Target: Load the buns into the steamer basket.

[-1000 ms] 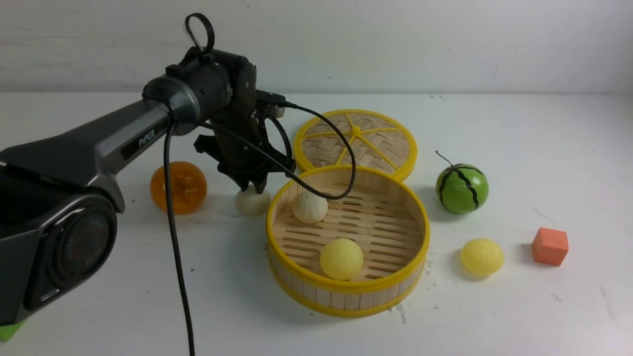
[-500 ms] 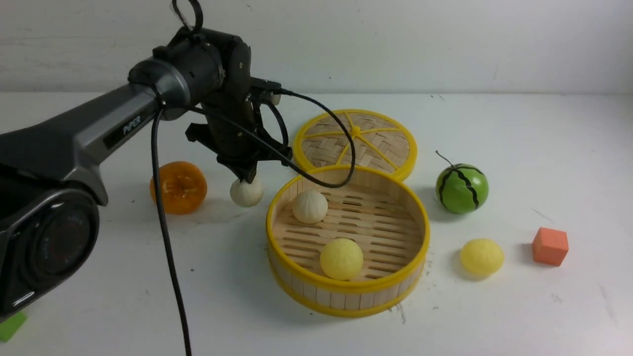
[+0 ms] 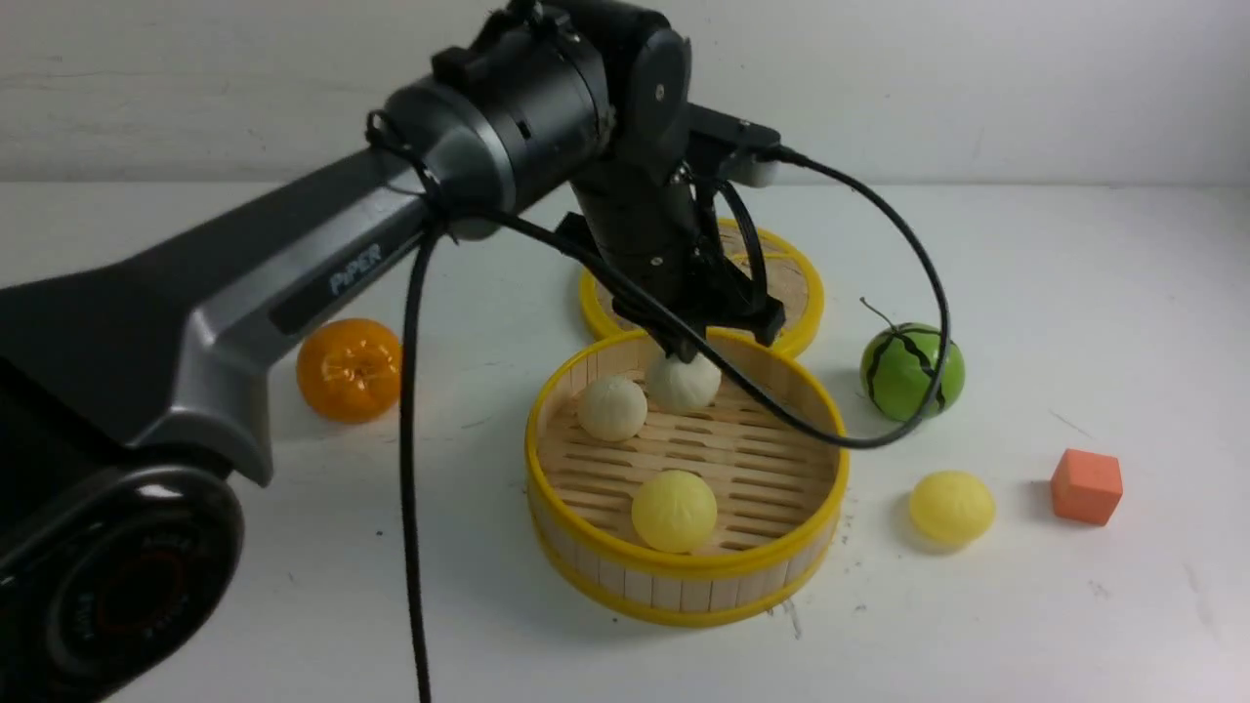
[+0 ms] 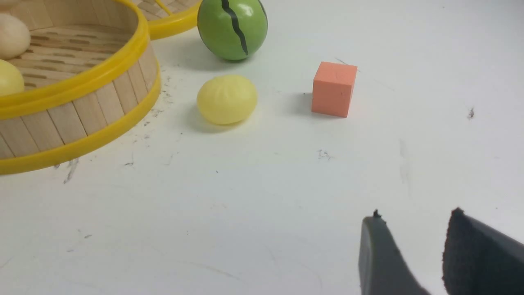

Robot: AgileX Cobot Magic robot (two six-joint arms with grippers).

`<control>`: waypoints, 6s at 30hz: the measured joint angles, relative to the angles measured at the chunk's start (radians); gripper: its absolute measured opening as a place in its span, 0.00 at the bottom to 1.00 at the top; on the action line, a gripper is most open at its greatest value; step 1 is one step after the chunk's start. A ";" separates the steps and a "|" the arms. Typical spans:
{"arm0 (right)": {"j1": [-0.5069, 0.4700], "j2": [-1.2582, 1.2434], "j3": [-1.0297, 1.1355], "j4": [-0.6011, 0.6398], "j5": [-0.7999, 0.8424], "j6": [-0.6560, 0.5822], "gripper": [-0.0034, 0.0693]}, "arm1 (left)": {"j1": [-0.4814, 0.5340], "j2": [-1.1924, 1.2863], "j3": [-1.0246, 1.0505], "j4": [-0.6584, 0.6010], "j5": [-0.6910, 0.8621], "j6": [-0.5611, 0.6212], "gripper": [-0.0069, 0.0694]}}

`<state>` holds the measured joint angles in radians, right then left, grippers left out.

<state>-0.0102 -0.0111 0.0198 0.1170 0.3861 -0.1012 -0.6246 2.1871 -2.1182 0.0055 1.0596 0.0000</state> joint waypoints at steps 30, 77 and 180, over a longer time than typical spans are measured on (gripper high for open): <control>0.000 0.000 0.000 0.000 0.000 0.000 0.38 | -0.001 -0.322 0.036 0.009 0.175 -0.108 0.17; 0.000 0.764 -0.733 0.270 0.495 -0.018 0.38 | -0.001 -1.993 2.028 -0.204 -0.956 -0.181 0.07; 0.459 1.737 -1.644 0.026 0.734 0.227 0.52 | -0.001 -1.993 2.029 -0.205 -0.954 -0.181 0.16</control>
<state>0.4486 1.7258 -1.6243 0.1434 1.1199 0.1259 -0.6257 0.1940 -0.0889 -0.1991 0.1053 -0.1812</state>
